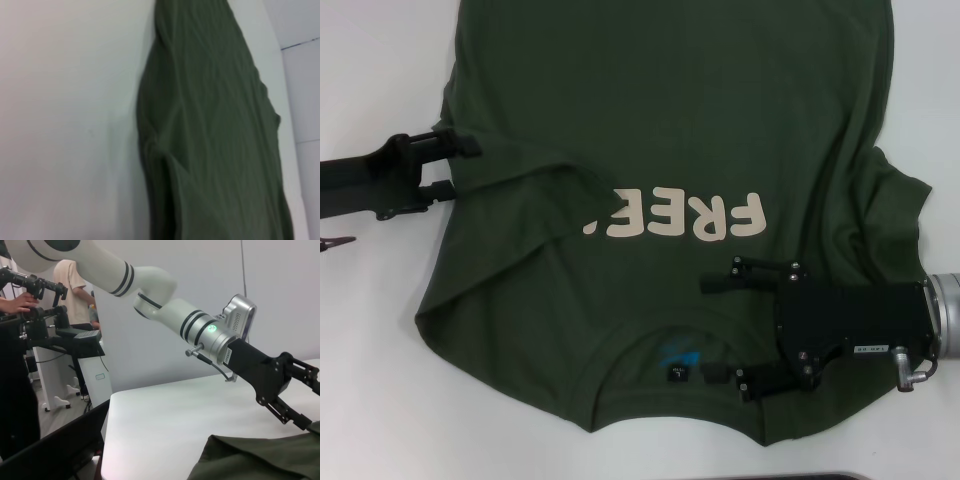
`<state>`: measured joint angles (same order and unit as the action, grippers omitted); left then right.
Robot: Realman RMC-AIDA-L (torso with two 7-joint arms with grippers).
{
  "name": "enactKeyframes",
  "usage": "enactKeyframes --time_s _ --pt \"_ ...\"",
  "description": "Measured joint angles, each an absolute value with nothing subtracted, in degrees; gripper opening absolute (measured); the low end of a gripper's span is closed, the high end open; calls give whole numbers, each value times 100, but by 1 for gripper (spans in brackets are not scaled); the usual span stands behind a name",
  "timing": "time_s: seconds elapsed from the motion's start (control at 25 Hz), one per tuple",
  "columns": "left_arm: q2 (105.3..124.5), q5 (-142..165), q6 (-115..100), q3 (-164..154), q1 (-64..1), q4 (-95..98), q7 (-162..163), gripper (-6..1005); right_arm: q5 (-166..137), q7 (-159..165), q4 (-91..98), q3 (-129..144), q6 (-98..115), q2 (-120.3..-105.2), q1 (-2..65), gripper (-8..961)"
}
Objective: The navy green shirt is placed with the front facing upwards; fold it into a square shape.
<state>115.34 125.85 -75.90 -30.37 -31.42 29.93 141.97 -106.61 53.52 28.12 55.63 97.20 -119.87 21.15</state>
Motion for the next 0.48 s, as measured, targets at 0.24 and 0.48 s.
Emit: enactKeyframes --time_s 0.24,0.48 --pt "11542 12609 -7336 -3116 -3155 2945 14240 846 -10661 5351 2812 5563 9720 -11987 2104 941" --pt "11568 12606 -7346 -3120 -3235 2940 14240 846 -10661 5352 2812 5563 9720 -11987 2113 941"
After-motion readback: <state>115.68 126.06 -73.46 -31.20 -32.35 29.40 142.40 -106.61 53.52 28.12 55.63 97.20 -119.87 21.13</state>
